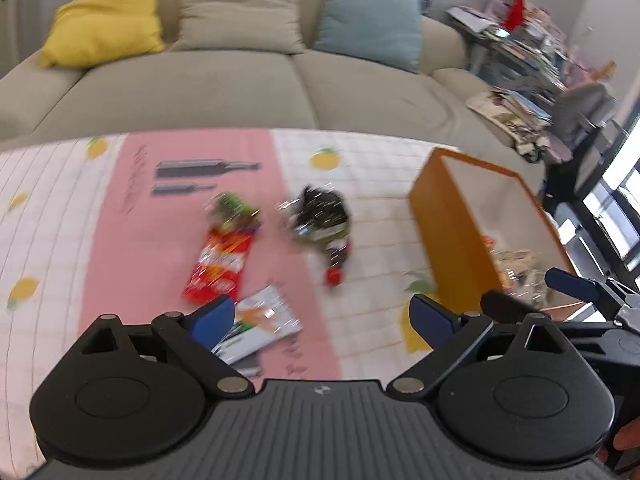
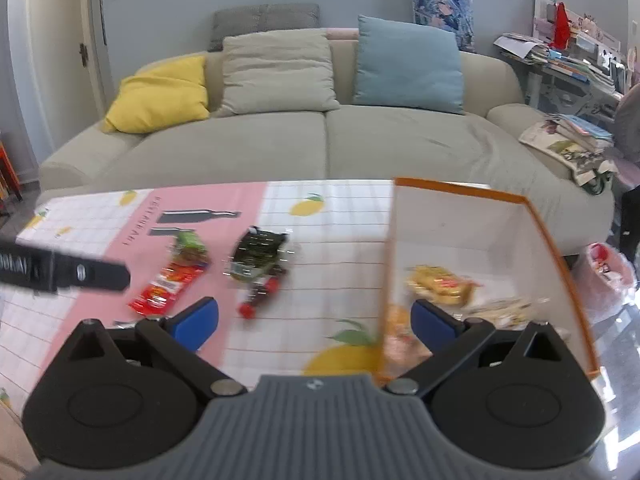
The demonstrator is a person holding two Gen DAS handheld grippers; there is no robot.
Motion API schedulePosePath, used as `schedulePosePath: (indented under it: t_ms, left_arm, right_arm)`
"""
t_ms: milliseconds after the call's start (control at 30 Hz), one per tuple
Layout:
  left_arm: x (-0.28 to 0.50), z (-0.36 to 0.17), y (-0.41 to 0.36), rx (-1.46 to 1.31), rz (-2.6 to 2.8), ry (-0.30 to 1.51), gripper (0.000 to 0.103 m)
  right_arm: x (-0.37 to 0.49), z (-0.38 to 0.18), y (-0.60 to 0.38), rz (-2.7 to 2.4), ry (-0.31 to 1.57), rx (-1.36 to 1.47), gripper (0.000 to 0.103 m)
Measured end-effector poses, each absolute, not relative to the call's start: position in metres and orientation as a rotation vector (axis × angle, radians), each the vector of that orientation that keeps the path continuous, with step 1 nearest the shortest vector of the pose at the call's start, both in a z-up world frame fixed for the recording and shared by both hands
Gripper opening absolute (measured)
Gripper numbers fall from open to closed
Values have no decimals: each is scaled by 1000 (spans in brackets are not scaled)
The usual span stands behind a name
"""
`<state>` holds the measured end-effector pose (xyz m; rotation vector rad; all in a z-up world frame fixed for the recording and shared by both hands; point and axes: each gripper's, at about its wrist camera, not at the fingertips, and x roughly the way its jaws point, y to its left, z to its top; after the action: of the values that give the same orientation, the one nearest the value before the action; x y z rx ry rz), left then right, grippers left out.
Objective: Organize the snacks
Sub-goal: 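Withdraw both open tools from the box back over the table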
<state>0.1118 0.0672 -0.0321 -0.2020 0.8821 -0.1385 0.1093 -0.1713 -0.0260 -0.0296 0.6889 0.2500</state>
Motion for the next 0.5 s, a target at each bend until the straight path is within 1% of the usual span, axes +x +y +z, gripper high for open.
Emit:
schedulePosePath:
  t_ms: [133, 200, 267, 500]
  left_arm:
    - [95, -46, 84, -237, -113, 873, 103]
    - [87, -56, 90, -252, -116, 874, 103]
    - [81, -65, 94, -258, -120, 877, 103]
    - [85, -93, 99, -275, -107, 907, 103]
  right_arm:
    - [106, -41, -145, 259, 698, -29, 99]
    - [104, -50, -135, 263, 706, -48, 94]
    - [104, -59, -128, 273, 719, -73, 91]
    - [107, -87, -120, 296, 784, -101, 90]
